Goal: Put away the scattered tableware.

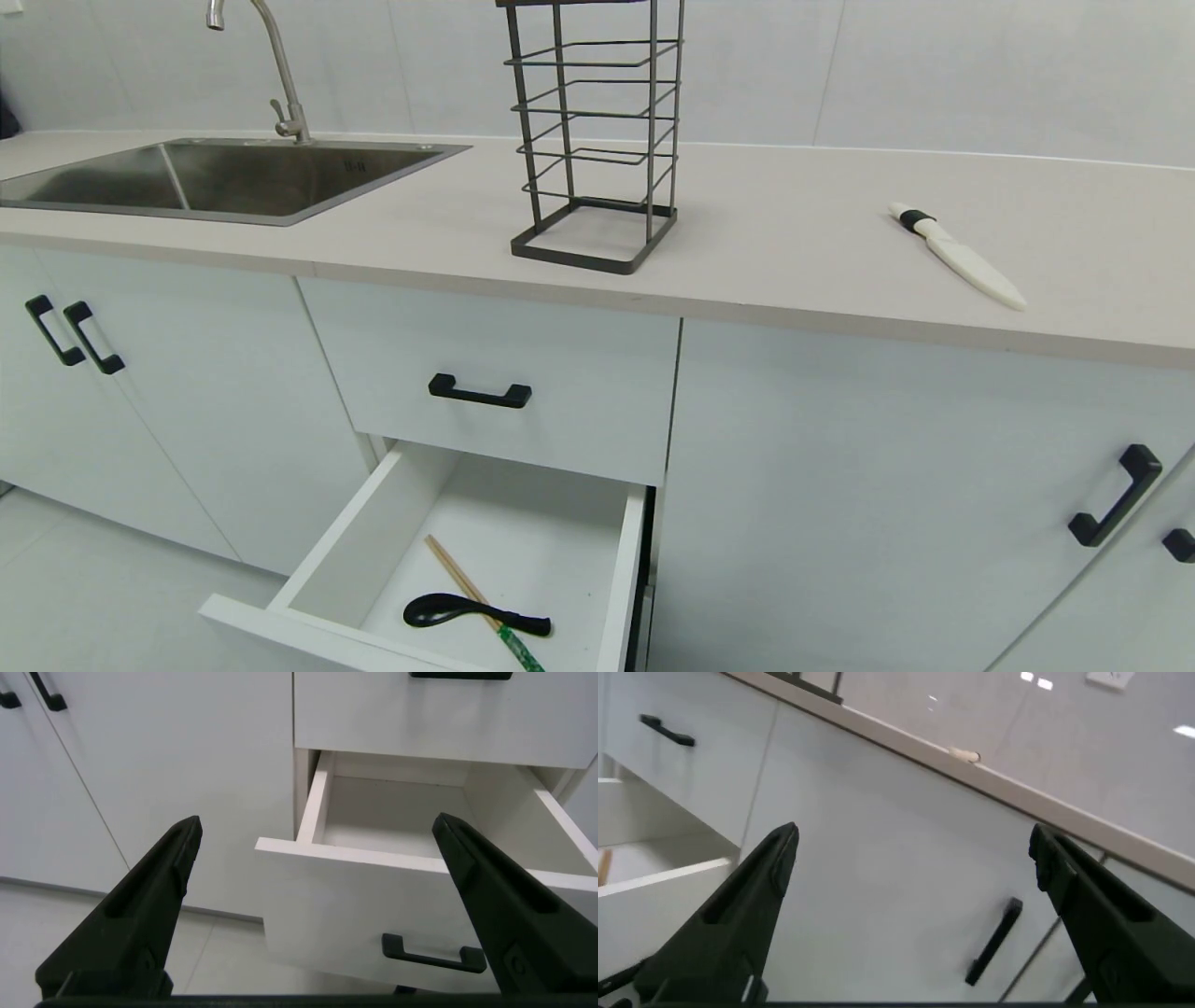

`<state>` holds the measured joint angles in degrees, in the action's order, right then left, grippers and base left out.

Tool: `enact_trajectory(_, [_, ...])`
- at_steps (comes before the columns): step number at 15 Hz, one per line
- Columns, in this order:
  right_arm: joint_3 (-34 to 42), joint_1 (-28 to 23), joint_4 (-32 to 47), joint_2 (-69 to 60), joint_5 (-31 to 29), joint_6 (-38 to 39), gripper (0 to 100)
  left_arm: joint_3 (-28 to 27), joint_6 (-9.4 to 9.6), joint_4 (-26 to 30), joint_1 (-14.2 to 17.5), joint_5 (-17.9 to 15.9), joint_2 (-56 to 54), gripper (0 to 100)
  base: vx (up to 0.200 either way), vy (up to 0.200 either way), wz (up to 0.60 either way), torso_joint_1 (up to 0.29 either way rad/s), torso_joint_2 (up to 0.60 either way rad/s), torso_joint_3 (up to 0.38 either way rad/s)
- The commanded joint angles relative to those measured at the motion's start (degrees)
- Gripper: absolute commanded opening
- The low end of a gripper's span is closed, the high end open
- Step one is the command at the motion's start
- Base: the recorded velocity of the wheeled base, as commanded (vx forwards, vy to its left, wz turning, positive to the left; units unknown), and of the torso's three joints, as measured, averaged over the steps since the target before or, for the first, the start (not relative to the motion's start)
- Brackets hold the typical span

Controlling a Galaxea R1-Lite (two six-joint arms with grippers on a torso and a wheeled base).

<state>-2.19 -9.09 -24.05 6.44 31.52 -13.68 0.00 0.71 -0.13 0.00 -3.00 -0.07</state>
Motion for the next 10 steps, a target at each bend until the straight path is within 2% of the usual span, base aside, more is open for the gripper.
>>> enact_trajectory(1, [-1.06, 2.24, -0.03, 0.59, -1.11, -0.12, 100, 0.0, 0.0, -0.04, 0.0, 0.01, 0.07, 100, 0.0, 0.0, 0.0, 0.0, 0.0, 0.0])
enact_trajectory(3, [2.19, 2.24, 0.67, -0.02, -2.87, -0.56, 100, 0.0, 0.0, -0.04, 0.0, 0.01, 0.07, 100, 0.0, 0.0, 0.0, 0.0, 0.0, 0.0])
enact_trajectory(6, [2.19, 2.24, 5.68, -0.11, -6.74, 2.43, 100, 0.0, 0.0, 0.05, 0.0, 0.01, 0.07, 100, 0.0, 0.0, 0.0, 0.0, 0.0, 0.0])
enact_trajectory(8, [2.19, 2.24, 17.55, -0.11, -7.09, 1.99, 100, 0.0, 0.0, 0.05, 0.0, 0.1, 0.07, 100, 0.0, 0.0, 0.0, 0.0, 0.0, 0.0])
enact_trajectory(9, [2.19, 2.24, 21.06, -0.11, -6.92, 1.9, 100, 0.0, 0.0, 0.05, 0.0, 0.1, 0.07, 100, 0.0, 0.0, 0.0, 0.0, 0.0, 0.0])
enact_trajectory(10, [2.19, 2.24, 20.62, -0.11, -6.92, 1.46, 100, 0.0, 0.0, 0.05, 0.0, 0.1, 0.07, 100, 0.0, 0.0, 0.0, 0.0, 0.0, 0.0])
